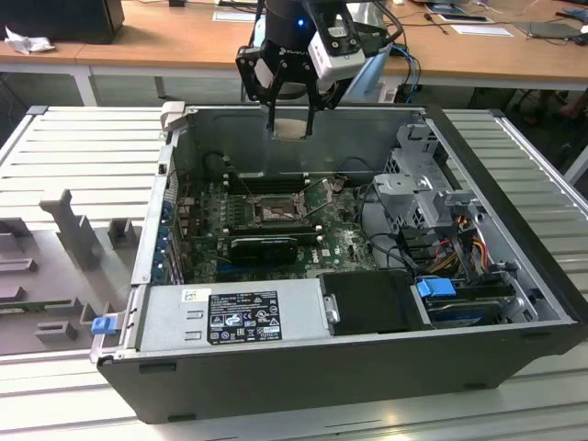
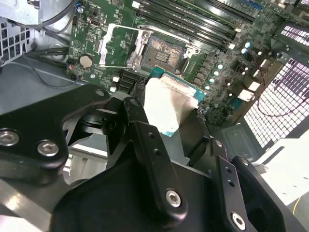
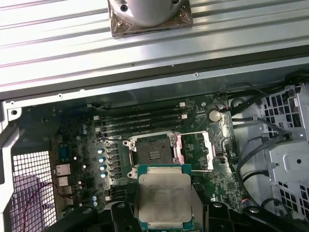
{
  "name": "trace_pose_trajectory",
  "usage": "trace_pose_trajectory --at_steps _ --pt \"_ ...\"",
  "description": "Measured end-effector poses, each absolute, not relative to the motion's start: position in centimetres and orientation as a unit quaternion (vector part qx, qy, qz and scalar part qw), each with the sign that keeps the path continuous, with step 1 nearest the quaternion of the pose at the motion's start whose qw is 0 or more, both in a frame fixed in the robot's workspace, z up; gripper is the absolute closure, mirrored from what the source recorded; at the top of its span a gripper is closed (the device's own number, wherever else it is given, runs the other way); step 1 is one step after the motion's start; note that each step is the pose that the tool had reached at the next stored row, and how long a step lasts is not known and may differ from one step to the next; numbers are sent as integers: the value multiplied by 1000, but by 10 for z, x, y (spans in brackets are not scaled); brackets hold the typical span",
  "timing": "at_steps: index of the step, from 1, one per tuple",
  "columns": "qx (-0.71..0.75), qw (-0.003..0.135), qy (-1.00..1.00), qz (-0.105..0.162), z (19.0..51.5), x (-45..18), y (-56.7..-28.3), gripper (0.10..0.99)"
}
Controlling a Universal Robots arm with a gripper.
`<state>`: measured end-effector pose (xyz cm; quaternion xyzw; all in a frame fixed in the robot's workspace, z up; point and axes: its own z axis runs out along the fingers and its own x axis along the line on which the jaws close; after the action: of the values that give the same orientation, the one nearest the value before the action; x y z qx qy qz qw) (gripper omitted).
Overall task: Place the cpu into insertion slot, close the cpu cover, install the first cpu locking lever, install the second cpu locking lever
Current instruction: 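Place the cpu into insertion slot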
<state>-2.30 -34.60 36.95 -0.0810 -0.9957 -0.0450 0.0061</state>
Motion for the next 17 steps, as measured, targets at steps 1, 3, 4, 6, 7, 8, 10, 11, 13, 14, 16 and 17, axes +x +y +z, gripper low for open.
trace_pose_trajectory --at_steps 1,3,4,6,7,8,10,11,13,14,16,17 --pt "-83 6 -995 -45 369 -23 -346 561" --pt "-90 6 -995 -45 369 -23 -346 561" --pt "-93 5 -995 -45 369 -23 -346 561" --pt "-105 5 -994 -44 369 -23 -346 561" --pt "-110 5 -993 -43 369 -23 -346 561" --pt "-115 4 -992 -43 369 -23 -346 561" --pt "-132 4 -990 -43 368 -23 -346 561" --pt "-143 3 -989 -43 368 -23 -346 561" --pt "-165 2 -985 -43 368 -23 -346 561" --pt "-170 2 -984 -43 368 -23 -346 561" --pt "-179 1 -983 -43 368 -23 -346 561" --pt "-189 1 -981 -43 368 -23 -346 561"
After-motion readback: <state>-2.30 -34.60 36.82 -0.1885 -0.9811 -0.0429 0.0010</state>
